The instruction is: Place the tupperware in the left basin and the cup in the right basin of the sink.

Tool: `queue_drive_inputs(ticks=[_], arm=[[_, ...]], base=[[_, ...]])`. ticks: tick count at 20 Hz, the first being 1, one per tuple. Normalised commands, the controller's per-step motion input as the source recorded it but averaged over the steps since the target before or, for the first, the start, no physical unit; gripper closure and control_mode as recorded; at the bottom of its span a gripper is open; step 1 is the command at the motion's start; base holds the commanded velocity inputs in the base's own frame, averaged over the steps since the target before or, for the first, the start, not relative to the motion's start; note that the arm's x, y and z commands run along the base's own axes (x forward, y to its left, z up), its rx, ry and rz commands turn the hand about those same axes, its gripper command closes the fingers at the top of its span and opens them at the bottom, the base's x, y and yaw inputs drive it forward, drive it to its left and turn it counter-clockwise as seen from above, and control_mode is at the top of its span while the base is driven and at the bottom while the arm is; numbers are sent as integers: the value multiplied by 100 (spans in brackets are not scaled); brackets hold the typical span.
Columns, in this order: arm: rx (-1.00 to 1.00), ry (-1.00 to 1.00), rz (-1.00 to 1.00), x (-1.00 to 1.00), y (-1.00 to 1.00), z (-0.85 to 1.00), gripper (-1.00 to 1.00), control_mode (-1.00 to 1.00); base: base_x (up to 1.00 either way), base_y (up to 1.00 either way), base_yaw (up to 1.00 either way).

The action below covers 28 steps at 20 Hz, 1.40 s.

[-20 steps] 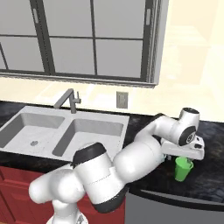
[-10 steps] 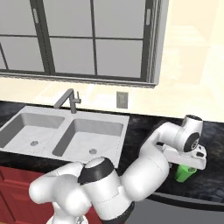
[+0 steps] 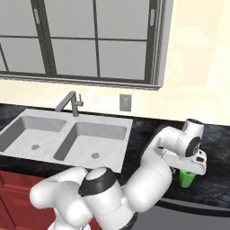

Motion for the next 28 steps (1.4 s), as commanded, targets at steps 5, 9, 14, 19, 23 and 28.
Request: queue_drive_inputs(ticks=[5,9,14,19,23,28], arm=[[0,-4,-4,5,21,0,100,-100],[-2,3,6,4,35,11,100,-100],[-8,0,12,-6,47,39,100,-100],[-8,-1,21,-2,60,37,100,-100],[-4,-4,13,0,56,8,100,-100],[-3,-1,24,3,67,0,100,-100]], base=[[0,0,0],[0,0,0],[0,0,0],[0,0,0],[0,0,0],[0,0,0]])
